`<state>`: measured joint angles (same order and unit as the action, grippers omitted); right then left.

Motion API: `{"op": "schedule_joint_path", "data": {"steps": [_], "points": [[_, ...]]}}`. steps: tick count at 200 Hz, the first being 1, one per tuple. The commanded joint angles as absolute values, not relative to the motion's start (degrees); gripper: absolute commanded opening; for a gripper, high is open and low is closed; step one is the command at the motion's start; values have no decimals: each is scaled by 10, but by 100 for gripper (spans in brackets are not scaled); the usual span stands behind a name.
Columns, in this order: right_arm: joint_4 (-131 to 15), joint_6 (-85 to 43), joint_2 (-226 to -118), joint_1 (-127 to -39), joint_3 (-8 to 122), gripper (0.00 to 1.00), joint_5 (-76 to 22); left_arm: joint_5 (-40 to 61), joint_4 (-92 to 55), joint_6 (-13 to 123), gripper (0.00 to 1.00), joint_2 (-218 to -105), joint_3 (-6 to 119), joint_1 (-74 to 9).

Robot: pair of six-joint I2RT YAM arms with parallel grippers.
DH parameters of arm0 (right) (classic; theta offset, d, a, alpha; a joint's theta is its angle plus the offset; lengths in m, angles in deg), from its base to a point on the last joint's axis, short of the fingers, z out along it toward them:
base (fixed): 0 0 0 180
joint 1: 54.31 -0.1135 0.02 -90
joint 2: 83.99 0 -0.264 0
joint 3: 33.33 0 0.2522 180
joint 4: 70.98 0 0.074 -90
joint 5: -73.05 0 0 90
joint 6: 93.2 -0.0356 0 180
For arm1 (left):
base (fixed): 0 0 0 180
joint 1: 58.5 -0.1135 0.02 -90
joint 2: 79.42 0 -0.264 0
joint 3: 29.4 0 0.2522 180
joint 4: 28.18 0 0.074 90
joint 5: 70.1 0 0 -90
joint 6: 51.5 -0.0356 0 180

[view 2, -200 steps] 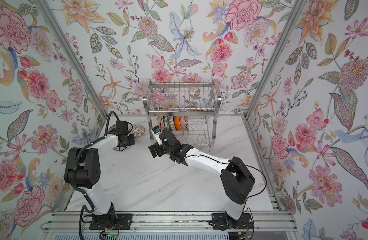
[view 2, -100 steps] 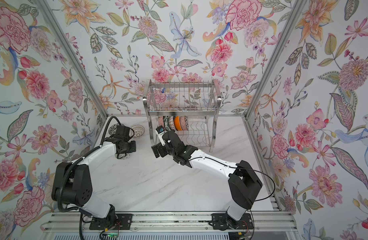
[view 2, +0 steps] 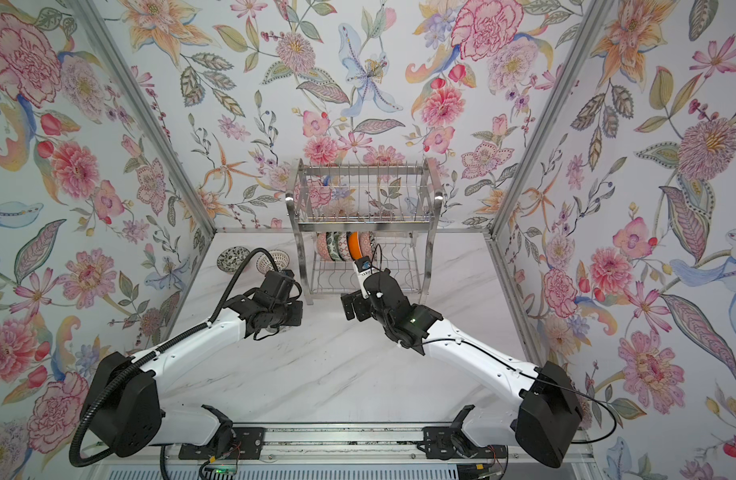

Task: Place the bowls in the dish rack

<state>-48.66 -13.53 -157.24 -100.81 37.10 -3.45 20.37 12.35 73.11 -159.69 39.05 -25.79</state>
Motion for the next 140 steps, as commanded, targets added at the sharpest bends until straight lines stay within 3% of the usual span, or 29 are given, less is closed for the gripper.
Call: {"op": "schedule_joint_path", "data": {"steps": [1,49,140], "points": [[-448,-151,-1528,-988,349,99,-18,230,82,766,0,-1608,396,-218],[-412,-153,-1471,-952,324,99,-24,237,48,778,0,-1694,447,-150],[-402,-148,-1464,-917,325,99,-38,253,72,753,0,-1841,579,-89]]}}
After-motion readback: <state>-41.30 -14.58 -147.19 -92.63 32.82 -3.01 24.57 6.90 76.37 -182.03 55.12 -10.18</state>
